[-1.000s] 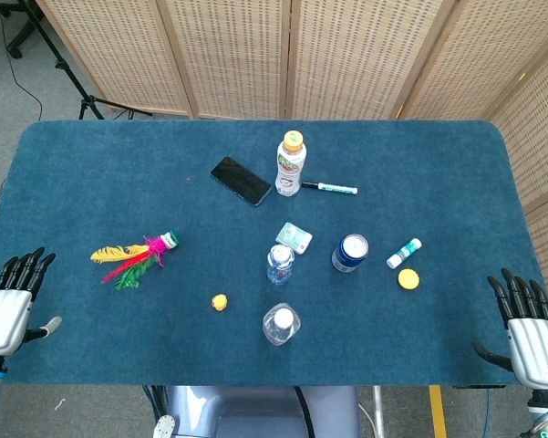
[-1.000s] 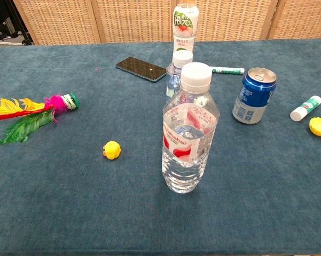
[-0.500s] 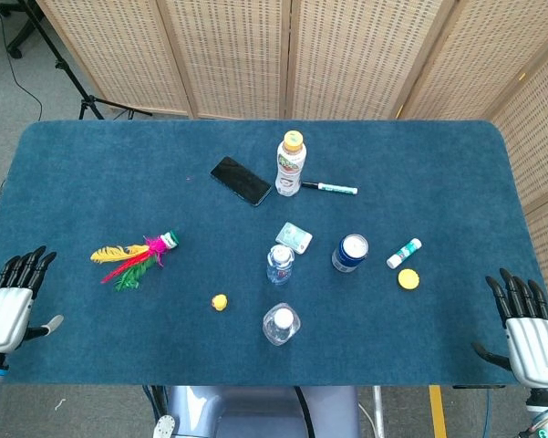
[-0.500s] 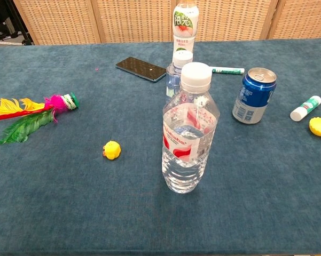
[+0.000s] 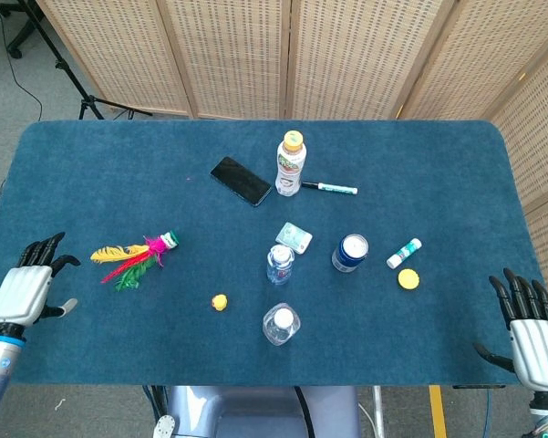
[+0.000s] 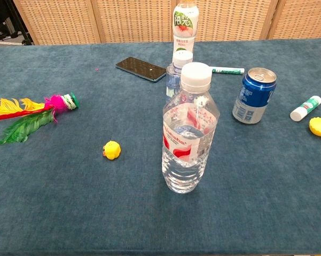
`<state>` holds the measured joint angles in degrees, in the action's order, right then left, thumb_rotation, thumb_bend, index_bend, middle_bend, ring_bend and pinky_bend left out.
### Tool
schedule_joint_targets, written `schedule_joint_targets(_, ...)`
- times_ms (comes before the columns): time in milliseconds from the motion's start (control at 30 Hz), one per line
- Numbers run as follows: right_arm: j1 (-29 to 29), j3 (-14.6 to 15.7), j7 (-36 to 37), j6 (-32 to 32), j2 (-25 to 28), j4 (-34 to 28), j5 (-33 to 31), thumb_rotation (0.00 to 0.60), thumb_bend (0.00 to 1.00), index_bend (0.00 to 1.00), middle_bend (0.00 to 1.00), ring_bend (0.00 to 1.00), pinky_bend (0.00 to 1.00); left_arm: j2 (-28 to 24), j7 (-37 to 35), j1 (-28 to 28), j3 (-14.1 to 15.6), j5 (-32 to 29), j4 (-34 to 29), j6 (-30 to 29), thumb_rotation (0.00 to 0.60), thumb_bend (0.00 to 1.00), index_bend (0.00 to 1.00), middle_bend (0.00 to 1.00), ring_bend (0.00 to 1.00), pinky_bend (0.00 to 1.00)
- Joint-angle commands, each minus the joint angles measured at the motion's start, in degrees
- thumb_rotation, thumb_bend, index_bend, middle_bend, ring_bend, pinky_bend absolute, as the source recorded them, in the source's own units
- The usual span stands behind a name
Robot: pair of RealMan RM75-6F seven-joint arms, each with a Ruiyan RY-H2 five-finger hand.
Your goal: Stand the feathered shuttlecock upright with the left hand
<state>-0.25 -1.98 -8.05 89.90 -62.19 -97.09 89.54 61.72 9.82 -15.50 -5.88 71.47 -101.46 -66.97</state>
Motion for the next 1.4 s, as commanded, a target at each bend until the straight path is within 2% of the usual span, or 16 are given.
schedule_joint_targets(33, -0.11, -0.08, 0.47, 0.27, 0.24, -0.02, 0.11, 0.600, 0.00, 0.00, 0.00, 0.00, 0.00, 0.55, 2.90, -2.43, -1.11, -3.91, -0.70, 2.97, 0.600, 0.21, 0.40, 0.00, 0.00, 0.00)
schedule_joint_targets(300, -0.16, -0.10, 1.03, 0.34, 0.46, -0.01, 0.21, 0.600, 0.00, 0.00, 0.00, 0.00, 0.00, 3.73, 7.40, -5.14, -1.42, -9.75, 1.15, 4.94, 0.600, 0.22, 0.40, 0.00, 0.00, 0.00)
schedule_joint_targets(467, -0.16, -0.13, 1.03, 0.32, 0.45, -0.03, 0.19, 0.600, 0.00, 0.00, 0.00, 0.00, 0.00, 5.63, 8.96, -5.89, -1.10, -11.20, 2.14, 4.73, 0.600, 0.25, 0.40, 0.00, 0.00, 0.00)
schedule_joint_targets(967, -0.45, -0.26, 1.80, 1.08, 0.75, -0.07, 0.55, 0.600, 0.00, 0.00, 0.00, 0.00, 0.00, 12.01, 13.26, -7.10, -0.37, -11.70, 7.45, 1.31, 0.600, 0.27, 0.43, 0.00, 0.00, 0.00)
schedule_joint_targets(1400, -0.51, -0.25, 1.77, 1.18, 0.73, -0.07, 0.76, 0.600, 0.00, 0.00, 0.00, 0.00, 0.00, 15.55, 12.45, -7.94, -0.78, -11.90, 10.89, 1.24, 0.600, 0.27, 0.43, 0.00, 0.00, 0.00)
